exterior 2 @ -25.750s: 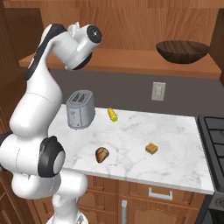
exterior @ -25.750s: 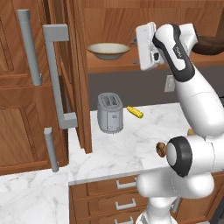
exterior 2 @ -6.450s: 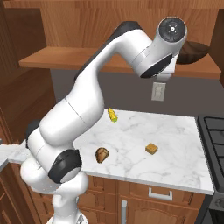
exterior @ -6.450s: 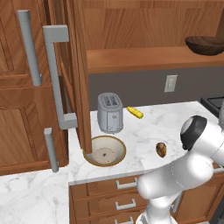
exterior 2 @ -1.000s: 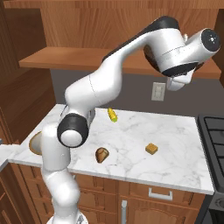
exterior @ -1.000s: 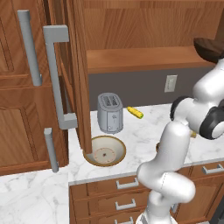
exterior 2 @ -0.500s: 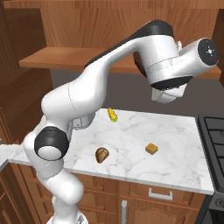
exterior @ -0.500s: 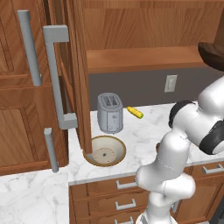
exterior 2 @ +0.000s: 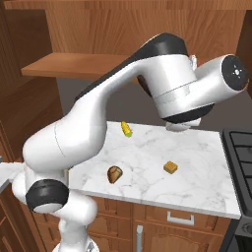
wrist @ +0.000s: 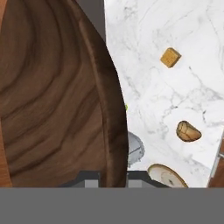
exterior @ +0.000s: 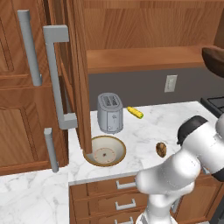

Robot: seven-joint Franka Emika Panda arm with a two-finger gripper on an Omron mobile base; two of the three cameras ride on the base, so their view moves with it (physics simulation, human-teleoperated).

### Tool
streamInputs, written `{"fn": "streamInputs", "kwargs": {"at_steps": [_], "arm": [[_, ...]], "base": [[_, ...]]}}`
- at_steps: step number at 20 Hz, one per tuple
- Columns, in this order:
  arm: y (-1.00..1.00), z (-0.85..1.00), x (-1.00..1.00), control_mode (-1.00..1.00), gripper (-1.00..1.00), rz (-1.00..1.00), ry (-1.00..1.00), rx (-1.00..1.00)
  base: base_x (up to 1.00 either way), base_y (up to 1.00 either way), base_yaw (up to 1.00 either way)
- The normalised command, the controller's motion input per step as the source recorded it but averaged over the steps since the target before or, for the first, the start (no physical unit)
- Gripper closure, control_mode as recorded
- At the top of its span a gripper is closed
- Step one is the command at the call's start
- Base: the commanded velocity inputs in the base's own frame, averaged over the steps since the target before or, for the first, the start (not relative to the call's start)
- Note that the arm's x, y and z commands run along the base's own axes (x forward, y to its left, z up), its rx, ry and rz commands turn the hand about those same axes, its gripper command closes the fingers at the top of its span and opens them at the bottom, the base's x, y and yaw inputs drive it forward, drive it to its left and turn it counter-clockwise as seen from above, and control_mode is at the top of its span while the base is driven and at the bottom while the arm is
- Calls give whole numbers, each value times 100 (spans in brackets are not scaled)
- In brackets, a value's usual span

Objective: Pick both bowls and place them on the counter. Then place the bread in one bowl and place the cake in the other bowl.

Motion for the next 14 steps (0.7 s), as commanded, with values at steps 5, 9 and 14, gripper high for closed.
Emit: {"fn": "streamInputs", "kwargs": {"at_steps": [5, 9, 14], "arm": [[38, -7, -60, -100, 100, 5, 0, 0], [52, -27, -49, -100, 100, 5, 0, -2], [52, -44, -24, -100, 100, 3, 0, -8]], "base": [[0, 0, 0], [0, 0, 0], [0, 0, 0]]}}
